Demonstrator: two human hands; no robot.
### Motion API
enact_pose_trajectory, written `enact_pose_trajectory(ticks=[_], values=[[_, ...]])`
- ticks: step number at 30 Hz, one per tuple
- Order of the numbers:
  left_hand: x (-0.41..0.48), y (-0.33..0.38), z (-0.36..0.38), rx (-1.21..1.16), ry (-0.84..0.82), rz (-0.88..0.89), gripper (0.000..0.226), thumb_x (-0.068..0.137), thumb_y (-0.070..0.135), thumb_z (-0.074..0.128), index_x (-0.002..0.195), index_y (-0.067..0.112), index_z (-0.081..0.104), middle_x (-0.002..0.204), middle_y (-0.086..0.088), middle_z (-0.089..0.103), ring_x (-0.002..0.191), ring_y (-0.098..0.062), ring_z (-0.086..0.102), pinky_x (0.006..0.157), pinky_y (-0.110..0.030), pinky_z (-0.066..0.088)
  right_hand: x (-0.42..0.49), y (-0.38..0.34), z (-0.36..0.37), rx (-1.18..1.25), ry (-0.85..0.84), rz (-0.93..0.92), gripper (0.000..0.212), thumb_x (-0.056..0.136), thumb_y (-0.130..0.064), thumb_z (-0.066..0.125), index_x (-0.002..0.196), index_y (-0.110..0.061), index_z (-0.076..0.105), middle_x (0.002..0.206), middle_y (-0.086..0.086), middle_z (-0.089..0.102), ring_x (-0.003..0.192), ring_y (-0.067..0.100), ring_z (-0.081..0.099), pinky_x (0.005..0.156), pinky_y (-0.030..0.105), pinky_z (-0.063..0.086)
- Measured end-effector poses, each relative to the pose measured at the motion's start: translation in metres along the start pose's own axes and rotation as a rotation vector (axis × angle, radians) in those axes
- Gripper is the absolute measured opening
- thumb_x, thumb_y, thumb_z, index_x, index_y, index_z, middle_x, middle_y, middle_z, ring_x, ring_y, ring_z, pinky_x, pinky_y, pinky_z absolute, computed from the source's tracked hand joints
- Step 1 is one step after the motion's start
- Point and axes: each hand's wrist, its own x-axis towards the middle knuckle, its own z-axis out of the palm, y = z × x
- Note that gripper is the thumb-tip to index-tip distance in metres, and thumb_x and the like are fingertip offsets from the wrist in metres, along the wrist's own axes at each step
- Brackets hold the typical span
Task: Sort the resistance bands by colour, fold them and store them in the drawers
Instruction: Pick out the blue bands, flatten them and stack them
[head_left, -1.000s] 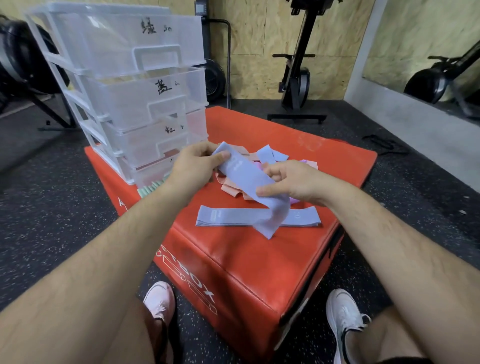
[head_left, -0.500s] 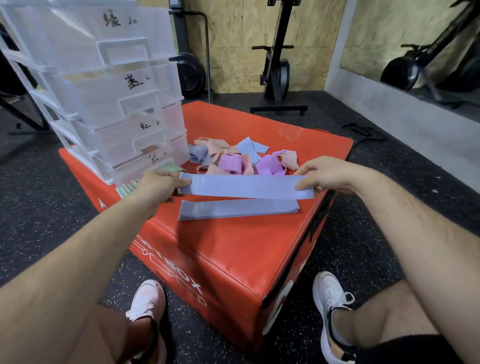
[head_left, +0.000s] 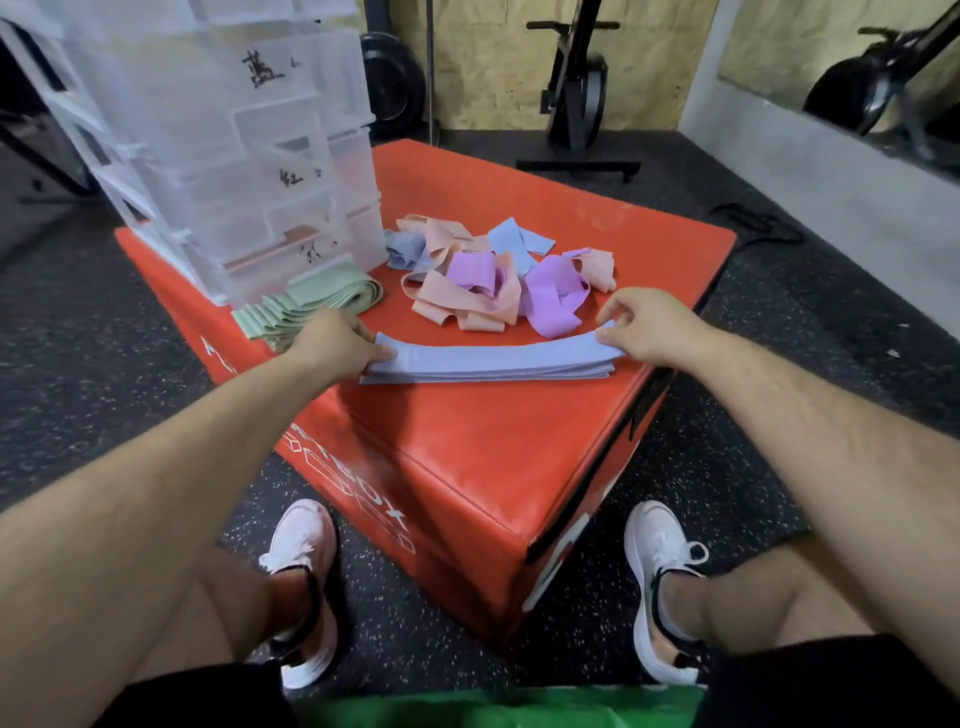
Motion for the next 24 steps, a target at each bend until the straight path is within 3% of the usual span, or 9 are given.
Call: enact_pose_trajectory(ticks=[4,7,9,15,20,24], values=[[0.004,-0.009,0.002,0.002,-0.003,0.001,0.023,0.074,0.025,0.085,0.077,0.008,0.069,0.076,-0.017,0.072,0.077,-0.034,0.072,0.076,-0.047,0.060,-0.001,0.001,0.006,0.011,0.028,-0.037,0.016,0.084,-0.021,0.077,0.095,-0.017,0.066,0.073,-0.011,0.054,0.065,0.015,0.052,0.056,0.024,0.036],[0.001,-0.008,0.003,0.038,0.002,0.014,0.021,0.077,0.024,0.083,0.079,0.012,0.066,0.077,-0.013,0.071,0.078,-0.031,0.070,0.072,-0.037,0.057,-0.004,0.000,0.014,-0.010,0.041,-0.065,0.016,0.085,-0.020,0.074,0.096,-0.017,0.063,0.074,-0.003,0.056,0.070,0.021,0.054,0.060,0.031,0.036],[0.000,-0.008,0.007,0.093,0.017,0.043,0.019,0.080,0.022,0.079,0.083,0.011,0.065,0.080,-0.009,0.067,0.080,-0.029,0.065,0.065,-0.030,0.045,-0.008,-0.001,0.019,-0.017,0.037,-0.077,0.018,0.087,-0.021,0.072,0.098,-0.018,0.059,0.075,-0.003,0.056,0.071,0.022,0.055,0.062,0.034,0.038],[0.004,-0.018,0.011,0.126,0.107,0.132,0.034,0.078,0.021,0.080,0.097,0.011,0.054,0.089,-0.010,0.060,0.081,-0.031,0.057,0.066,-0.034,0.040,-0.011,0.002,0.026,-0.074,-0.002,-0.087,0.007,0.093,-0.021,0.065,0.092,-0.015,0.067,0.086,-0.002,0.063,0.082,0.021,0.058,0.068,0.029,0.036],[0.004,-0.024,0.014,0.189,0.110,0.224,0.013,0.084,0.016,0.075,0.087,0.005,0.067,0.091,-0.013,0.069,0.088,-0.031,0.061,0.073,-0.033,0.045,-0.012,0.006,0.024,-0.068,-0.062,-0.061,0.010,0.086,-0.023,0.070,0.096,-0.020,0.072,0.093,-0.001,0.066,0.083,0.017,0.060,0.069,0.026,0.038],[0.005,-0.028,0.018,0.243,0.080,0.240,0.012,0.088,0.017,0.070,0.084,0.009,0.062,0.101,-0.017,0.062,0.091,-0.031,0.058,0.076,-0.031,0.042,-0.013,0.006,0.024,-0.082,-0.074,-0.058,0.010,0.084,-0.026,0.074,0.093,-0.027,0.069,0.099,0.006,0.061,0.075,0.006,0.052,0.065,0.027,0.035]])
